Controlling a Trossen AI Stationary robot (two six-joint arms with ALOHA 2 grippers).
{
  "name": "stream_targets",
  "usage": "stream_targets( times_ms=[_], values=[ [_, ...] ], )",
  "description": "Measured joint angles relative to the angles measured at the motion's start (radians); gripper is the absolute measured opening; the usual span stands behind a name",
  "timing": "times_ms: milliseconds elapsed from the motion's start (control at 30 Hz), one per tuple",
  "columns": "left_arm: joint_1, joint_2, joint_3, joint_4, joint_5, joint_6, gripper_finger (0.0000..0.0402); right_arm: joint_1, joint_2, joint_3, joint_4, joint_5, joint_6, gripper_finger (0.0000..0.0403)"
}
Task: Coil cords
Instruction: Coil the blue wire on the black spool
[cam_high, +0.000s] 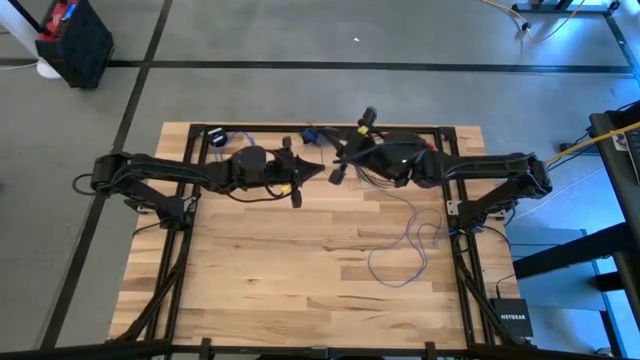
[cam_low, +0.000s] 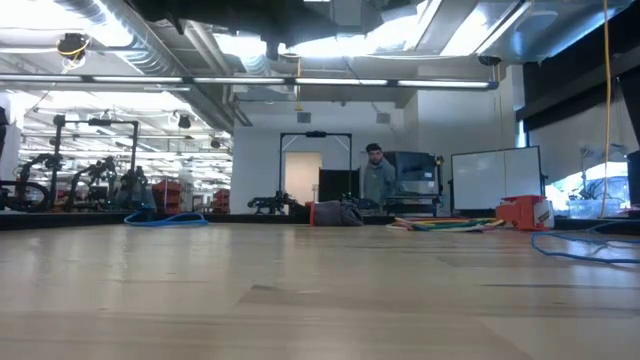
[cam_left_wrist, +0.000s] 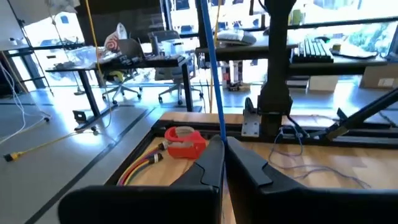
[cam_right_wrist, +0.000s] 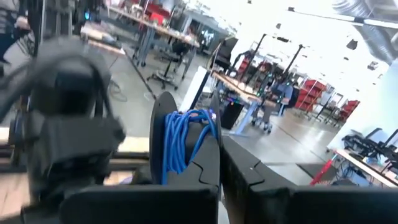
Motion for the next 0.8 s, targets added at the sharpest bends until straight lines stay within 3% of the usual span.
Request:
stream_targets(
  times_ms=[500,800],
  values=[
    [0.0,0.002,-0.003,-0.028,-0.005,0.035,0.0005,0.012,-0.08,0.004,0.061,-0.024,-0.02,0.0003],
    [0.023,-0.003,-0.004,-0.102,-0.158,0.139,0.0005,0.124,-0.072,0.004,-0.059,-0.139,-0.021,0.0003]
  ],
)
